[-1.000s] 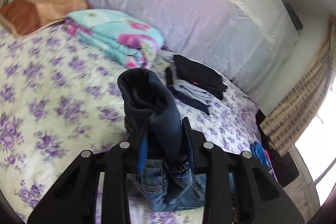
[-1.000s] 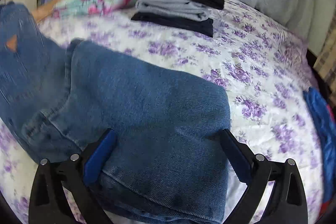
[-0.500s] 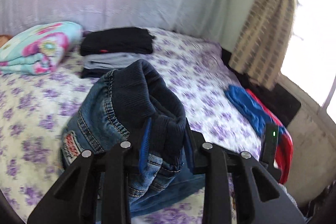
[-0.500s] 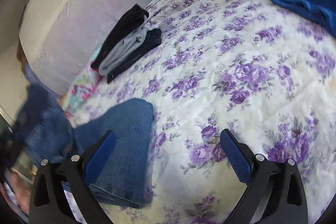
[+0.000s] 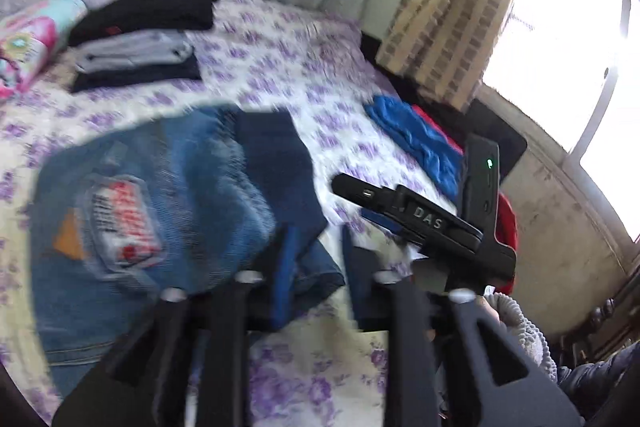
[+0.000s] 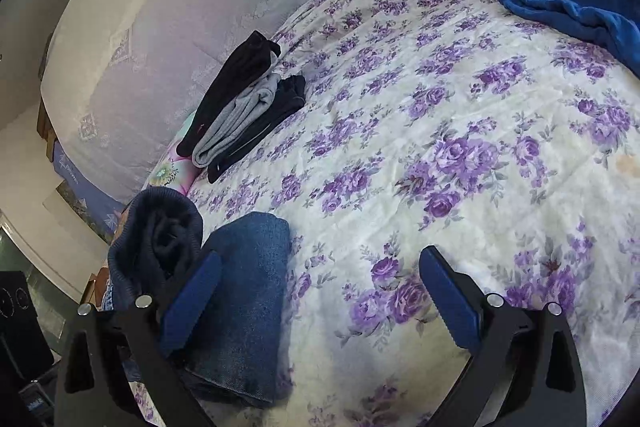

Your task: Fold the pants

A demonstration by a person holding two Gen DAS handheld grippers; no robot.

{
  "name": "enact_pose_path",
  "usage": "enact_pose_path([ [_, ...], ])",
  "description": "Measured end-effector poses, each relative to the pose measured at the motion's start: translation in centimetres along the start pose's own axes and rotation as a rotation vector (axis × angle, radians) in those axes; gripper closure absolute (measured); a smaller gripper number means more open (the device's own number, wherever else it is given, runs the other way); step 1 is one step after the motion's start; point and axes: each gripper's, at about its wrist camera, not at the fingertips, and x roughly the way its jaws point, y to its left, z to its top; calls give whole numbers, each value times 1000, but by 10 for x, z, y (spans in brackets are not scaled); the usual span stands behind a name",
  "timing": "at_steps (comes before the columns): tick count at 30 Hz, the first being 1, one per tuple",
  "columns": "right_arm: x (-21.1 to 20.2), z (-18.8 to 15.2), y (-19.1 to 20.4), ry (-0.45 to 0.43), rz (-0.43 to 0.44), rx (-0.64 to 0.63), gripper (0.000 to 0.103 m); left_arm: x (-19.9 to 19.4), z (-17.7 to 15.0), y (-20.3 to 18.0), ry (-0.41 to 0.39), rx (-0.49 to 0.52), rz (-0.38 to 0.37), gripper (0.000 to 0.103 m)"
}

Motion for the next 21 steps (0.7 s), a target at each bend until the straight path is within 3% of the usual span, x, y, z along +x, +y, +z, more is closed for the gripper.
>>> enact_pose_path([
  [1, -7, 6, 10, -35, -8, -37, 4, -12, 0, 3, -23, 0, 2, 61],
  [2, -9, 11, 22, -45, -12, -86, 4, -21, 1, 6, -47, 3, 42, 37],
  [3, -10, 16, 37, -38, -12, -147, 4, -36, 2, 9, -103, 6, 125, 20],
  [5, -7, 23, 75, -24, 13, -277, 4, -55, 3, 13, -190, 3, 179, 17],
  [6, -5, 24, 86, -25, 19, -312, 4, -60, 5, 15, -197, 3, 175, 16],
  [8, 4, 25, 114, -28, -12, -398, 4, -61, 8, 17, -189, 14, 238, 16],
  [11, 28, 20, 131, -19, -110, -490, 4, -40, 4, 32, -143, 46, 404, 15],
  [12, 41, 15, 130, -3, -183, -528, 4, -25, -1, 45, -85, 40, 471, 15],
  [13, 57, 9, 122, 37, -235, -552, 4, -4, -9, 59, 19, 32, 488, 14],
  [14, 70, 2, 107, 94, -244, -538, 4, 9, -14, 64, 46, 46, 485, 12],
  [17, 77, 8, 70, 167, -117, -363, 3, 27, -36, 53, -6, 185, 595, 9],
  [19, 70, 11, 71, 168, -100, -334, 4, 24, -32, 56, -2, 163, 576, 9],
  [21, 52, 8, 81, 98, -112, -347, 4, 8, -28, 69, -30, 66, 490, 9],
])
